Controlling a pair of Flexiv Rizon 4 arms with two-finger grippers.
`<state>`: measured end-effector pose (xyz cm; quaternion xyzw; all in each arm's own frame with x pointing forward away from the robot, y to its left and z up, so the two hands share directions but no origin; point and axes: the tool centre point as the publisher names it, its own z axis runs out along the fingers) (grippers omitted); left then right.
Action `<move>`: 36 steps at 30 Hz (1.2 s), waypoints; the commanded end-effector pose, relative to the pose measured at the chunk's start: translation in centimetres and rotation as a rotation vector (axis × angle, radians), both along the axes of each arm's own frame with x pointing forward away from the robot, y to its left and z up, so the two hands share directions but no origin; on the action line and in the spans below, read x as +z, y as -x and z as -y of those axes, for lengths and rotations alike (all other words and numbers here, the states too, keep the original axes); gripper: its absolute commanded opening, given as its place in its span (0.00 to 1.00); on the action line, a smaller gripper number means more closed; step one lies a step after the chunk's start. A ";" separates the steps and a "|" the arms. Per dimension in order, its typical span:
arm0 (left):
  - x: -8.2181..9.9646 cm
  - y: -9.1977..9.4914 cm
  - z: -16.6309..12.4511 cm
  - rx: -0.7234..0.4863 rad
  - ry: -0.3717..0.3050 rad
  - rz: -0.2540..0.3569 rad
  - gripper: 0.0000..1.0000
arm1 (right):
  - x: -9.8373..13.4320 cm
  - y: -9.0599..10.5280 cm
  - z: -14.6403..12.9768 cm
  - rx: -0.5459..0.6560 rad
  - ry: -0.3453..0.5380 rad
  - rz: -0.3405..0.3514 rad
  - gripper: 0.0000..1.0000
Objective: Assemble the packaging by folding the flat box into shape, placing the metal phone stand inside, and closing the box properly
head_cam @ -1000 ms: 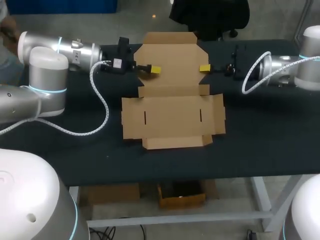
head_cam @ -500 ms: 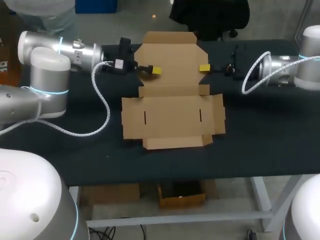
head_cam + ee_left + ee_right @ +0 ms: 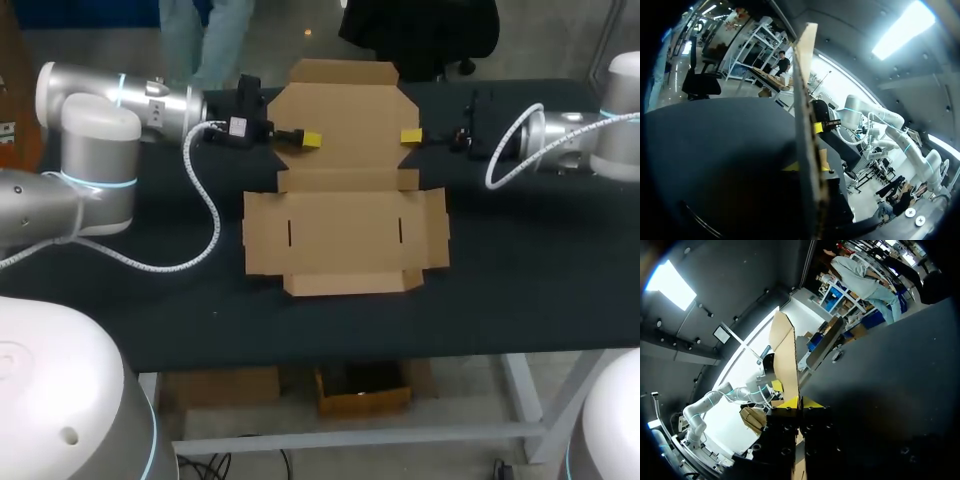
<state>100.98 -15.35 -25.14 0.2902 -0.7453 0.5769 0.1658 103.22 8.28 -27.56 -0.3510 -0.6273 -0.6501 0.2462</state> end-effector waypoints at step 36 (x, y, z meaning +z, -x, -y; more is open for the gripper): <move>0.8 -1.8 -0.2 -0.051 0.062 0.091 0.00 | 2.2 3.4 4.4 -0.161 0.112 0.019 0.00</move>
